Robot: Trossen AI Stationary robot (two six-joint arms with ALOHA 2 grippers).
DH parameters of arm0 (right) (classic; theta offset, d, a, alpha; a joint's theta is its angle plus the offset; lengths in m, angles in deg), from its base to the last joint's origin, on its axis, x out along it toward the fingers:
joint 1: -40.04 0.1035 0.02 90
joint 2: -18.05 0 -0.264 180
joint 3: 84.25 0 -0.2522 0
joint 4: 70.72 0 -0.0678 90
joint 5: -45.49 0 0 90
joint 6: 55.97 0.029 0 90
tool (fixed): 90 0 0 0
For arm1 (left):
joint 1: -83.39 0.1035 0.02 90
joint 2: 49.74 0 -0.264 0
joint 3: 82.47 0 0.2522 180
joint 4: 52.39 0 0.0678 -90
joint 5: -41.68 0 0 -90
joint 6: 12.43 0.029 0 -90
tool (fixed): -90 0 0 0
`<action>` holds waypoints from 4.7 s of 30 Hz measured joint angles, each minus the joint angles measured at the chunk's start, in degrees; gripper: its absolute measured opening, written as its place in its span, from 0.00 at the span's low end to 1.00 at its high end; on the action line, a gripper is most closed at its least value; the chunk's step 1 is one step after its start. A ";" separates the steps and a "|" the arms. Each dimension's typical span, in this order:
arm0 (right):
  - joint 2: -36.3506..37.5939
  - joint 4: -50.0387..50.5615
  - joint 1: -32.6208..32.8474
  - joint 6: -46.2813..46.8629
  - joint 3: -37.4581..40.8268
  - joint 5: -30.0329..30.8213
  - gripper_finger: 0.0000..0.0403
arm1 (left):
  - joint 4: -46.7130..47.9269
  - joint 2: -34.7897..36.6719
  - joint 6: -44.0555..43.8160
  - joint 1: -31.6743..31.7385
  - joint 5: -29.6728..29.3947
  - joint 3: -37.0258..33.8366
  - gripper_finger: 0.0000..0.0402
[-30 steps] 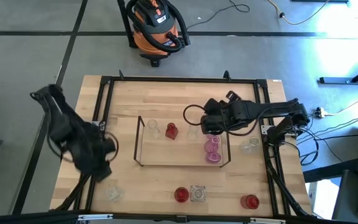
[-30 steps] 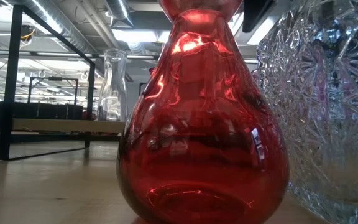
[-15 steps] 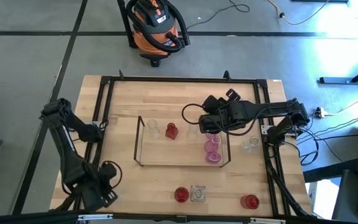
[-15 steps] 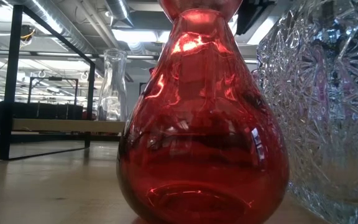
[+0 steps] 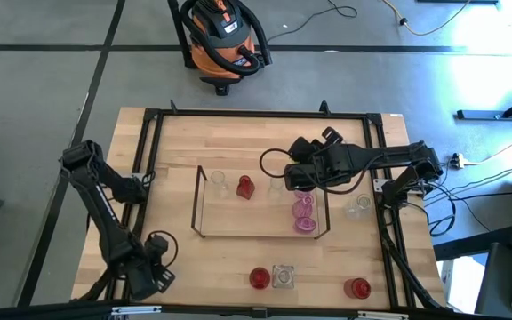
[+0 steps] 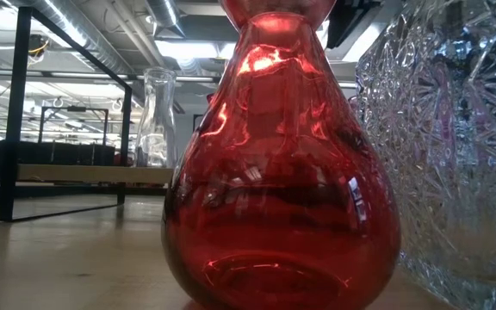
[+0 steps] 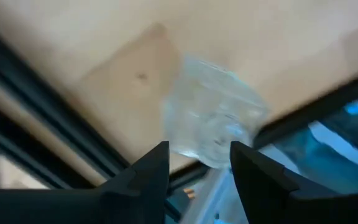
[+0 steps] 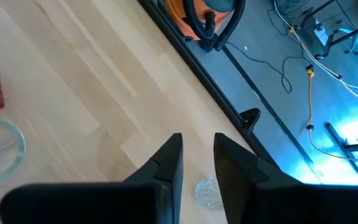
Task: Sort vases onto shelf
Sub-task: Put the transparent flower vase on the shelf aligned with the other transparent flower vase
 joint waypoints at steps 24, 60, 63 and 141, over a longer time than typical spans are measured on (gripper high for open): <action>0.00 -1.05 -0.39 -1.21 -0.02 -0.02 0.18 | -7.96 0.91 3.56 0.15 2.52 -5.72 0.36; 0.00 -3.02 -0.74 -1.30 -0.07 0.44 0.18 | 30.02 17.46 45.05 28.16 -15.75 30.68 0.03; 0.02 -3.00 -0.74 -1.30 -0.07 0.44 0.18 | 30.07 14.94 55.75 34.85 -12.15 33.33 0.03; 0.02 2.27 -0.63 1.72 -0.07 -1.07 0.18 | 22.63 -13.85 94.57 57.27 5.46 24.05 0.08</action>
